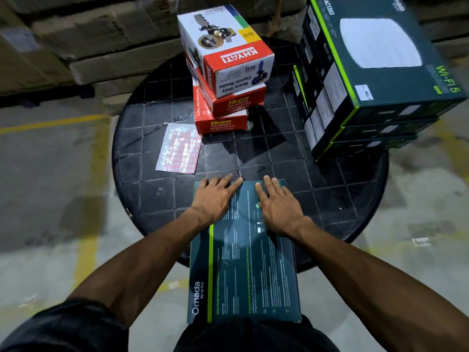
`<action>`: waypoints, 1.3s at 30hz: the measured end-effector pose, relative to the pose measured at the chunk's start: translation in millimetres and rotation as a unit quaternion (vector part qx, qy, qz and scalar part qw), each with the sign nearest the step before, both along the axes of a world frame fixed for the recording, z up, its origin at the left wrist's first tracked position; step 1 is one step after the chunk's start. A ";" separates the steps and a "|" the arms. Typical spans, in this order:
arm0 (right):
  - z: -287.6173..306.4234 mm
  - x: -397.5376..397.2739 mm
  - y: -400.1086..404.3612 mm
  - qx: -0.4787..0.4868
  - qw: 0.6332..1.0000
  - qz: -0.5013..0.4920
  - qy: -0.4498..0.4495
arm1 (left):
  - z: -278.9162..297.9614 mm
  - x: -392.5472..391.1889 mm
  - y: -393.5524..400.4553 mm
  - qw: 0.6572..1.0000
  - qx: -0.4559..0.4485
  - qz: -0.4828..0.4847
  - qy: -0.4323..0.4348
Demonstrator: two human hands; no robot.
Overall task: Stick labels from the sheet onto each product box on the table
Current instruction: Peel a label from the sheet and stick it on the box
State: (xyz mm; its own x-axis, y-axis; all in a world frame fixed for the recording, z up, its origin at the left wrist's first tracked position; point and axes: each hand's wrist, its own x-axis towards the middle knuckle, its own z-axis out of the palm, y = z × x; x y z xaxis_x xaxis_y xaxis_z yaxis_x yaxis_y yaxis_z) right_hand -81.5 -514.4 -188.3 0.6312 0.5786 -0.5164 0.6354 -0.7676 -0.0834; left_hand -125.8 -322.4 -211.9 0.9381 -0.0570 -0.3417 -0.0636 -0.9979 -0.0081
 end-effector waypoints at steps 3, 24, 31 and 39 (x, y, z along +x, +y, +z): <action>-0.7 0.1 0.0 0.005 1.000 -0.002 -0.002 | 0.7 -7.3 -3.8 1.000 0.017 0.006 0.000; -7.5 -47.2 -21.1 0.101 0.947 -0.300 0.060 | -4.2 -116.2 -25.7 0.864 -0.310 0.396 0.022; 11.0 11.9 4.1 0.121 0.941 -0.314 0.027 | 14.5 -53.1 -7.1 0.870 -0.291 0.398 0.011; -5.6 51.2 13.0 0.201 0.931 -0.291 0.093 | 7.0 -15.6 16.8 0.867 -0.320 0.381 -0.021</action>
State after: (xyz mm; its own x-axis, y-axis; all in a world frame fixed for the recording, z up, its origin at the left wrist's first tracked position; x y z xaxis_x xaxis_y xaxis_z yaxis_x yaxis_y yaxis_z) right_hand -30.3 -501.4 -193.9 0.8191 0.3373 -0.4640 0.0679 -0.8602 -0.5054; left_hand -141.4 -305.6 -204.9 0.7979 0.4196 -0.4328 0.6028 -0.5513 0.5767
